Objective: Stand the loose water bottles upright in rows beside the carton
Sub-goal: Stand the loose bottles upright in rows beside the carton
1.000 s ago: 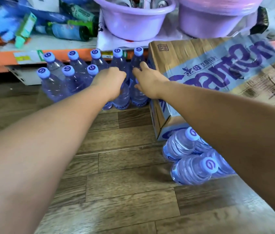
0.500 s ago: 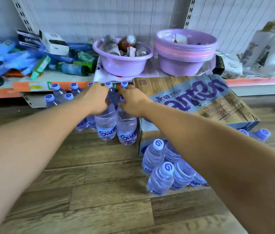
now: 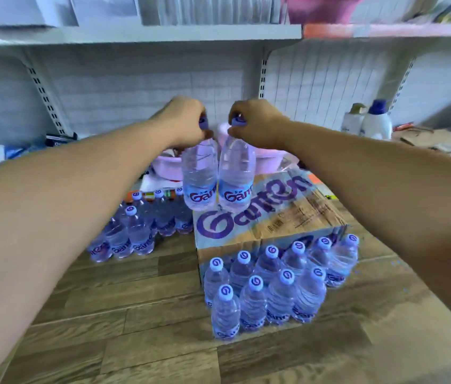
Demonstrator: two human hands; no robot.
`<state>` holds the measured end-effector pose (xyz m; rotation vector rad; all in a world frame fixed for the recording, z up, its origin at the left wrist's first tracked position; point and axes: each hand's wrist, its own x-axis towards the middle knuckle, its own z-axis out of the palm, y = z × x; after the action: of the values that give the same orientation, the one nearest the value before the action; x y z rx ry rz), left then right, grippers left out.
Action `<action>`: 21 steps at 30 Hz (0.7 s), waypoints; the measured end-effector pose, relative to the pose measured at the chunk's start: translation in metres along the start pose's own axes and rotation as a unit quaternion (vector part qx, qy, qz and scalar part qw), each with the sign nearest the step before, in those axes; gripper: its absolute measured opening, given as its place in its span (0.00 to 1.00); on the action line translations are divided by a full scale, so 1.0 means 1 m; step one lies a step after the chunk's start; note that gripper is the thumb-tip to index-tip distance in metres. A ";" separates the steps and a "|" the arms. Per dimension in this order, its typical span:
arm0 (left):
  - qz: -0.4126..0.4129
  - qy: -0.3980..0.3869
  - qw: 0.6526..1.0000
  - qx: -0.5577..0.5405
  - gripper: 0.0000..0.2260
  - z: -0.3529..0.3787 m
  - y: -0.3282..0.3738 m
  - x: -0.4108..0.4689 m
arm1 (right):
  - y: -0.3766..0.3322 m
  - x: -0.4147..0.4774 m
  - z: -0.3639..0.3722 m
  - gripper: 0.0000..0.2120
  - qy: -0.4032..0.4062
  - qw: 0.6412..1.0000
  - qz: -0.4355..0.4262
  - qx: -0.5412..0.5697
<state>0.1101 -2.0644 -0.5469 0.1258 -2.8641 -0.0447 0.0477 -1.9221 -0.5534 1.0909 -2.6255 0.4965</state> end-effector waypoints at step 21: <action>0.078 -0.131 0.977 -0.148 0.09 0.123 0.282 0.002 | 0.222 -0.192 -0.034 0.13 -0.121 0.976 0.168 -0.063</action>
<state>0.0514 -1.7815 -0.6529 -0.1779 -3.0753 -0.4897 0.0231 -1.6401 -0.6385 0.7097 -3.0284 0.2664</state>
